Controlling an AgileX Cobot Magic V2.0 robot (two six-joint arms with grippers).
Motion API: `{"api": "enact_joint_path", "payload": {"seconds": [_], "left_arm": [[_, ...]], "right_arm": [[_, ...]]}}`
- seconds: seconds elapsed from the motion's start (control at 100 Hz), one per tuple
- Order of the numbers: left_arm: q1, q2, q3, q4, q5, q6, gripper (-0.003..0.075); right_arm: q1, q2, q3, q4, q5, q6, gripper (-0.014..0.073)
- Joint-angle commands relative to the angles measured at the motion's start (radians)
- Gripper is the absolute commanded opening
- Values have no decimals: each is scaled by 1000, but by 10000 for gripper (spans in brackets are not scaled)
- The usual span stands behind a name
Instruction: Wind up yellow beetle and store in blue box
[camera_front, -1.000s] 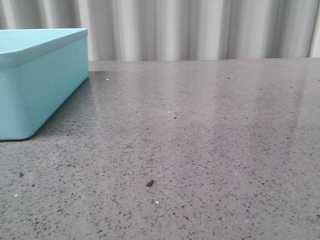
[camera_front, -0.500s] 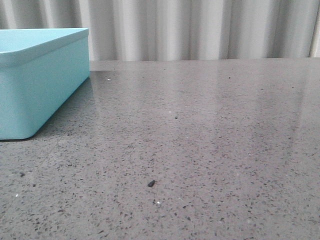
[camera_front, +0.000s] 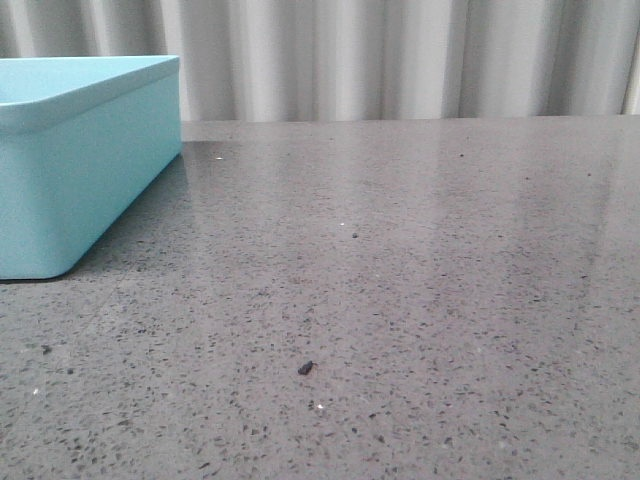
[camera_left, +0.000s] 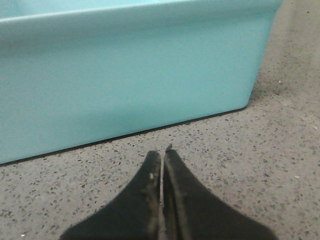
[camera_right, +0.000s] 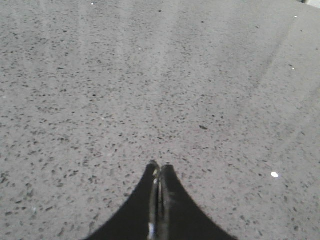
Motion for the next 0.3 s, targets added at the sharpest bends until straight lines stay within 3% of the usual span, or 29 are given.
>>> {"api": "enact_joint_path", "payload": {"seconds": [0.0, 0.29], "left_arm": [[-5, -19, 27, -8, -54, 0, -21], [-5, -19, 27, -8, -54, 0, -21]], "right_arm": [[15, -20, 44, -16, 24, 1, -42], [19, -20, 44, -16, 24, 1, -42]]}}
